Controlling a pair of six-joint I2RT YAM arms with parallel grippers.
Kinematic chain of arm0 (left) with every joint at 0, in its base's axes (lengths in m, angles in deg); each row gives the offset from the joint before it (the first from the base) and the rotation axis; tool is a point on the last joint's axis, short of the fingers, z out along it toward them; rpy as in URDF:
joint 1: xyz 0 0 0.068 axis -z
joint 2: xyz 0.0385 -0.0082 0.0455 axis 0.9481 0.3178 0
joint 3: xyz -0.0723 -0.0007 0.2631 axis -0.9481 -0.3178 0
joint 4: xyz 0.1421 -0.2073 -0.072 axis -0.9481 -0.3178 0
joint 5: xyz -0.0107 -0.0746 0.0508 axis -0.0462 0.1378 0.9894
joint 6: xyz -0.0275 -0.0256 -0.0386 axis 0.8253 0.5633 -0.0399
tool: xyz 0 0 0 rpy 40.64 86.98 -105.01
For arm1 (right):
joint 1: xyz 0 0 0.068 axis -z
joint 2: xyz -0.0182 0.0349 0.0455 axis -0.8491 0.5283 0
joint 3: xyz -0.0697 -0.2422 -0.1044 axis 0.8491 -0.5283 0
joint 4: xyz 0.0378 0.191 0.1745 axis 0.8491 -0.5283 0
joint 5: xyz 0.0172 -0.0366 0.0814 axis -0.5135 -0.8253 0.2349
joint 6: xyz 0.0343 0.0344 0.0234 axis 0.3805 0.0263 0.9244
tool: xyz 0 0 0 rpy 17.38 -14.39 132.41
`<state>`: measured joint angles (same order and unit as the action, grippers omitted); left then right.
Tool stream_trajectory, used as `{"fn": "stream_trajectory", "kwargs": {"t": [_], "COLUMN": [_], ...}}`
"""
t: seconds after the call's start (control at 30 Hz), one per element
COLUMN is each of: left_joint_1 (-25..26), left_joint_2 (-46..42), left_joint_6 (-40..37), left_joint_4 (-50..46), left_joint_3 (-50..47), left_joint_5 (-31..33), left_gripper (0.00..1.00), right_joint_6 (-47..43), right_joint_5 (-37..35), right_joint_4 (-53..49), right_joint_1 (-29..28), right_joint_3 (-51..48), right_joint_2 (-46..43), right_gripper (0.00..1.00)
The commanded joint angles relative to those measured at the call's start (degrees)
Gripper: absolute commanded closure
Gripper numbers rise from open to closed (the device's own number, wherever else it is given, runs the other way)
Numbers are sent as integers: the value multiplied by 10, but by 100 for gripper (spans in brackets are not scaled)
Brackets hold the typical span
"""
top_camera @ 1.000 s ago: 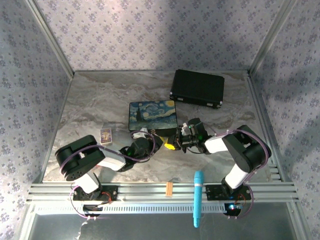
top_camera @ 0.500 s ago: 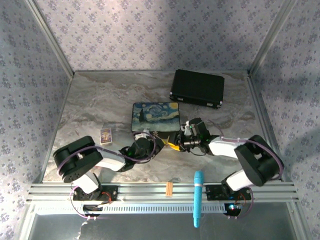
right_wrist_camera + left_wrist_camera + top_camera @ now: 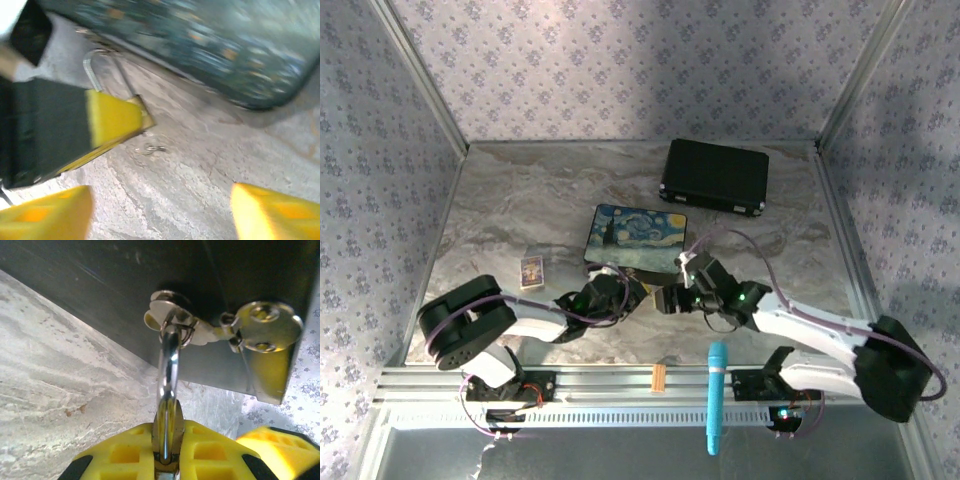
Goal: Unlock a padlock with a key
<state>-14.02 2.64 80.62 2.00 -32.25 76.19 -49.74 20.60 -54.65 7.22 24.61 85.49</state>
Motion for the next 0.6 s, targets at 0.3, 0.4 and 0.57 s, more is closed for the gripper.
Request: {"fn": "stream_trajectory", "kwargs": {"t": [0.3, 0.4, 0.57], "left_joint_1": [-6, -5, -5], "left_joint_2": [-58, -62, -66], "left_joint_6": [-7, -21, -20], "left_joint_4": [-120, -138, -133], "left_joint_3": [38, 48, 49], "left_joint_5": [-11, -13, -19], "left_gripper": [100, 100, 100], "right_joint_6": [-268, -273, -292], "right_joint_5": [-121, -133, -163], "right_joint_4": [93, 119, 157], "right_joint_1": [-83, -100, -112], "right_joint_3": [-13, -10, -8], "right_joint_2": [55, 88, 133], "right_gripper": [40, 50, 53]}}
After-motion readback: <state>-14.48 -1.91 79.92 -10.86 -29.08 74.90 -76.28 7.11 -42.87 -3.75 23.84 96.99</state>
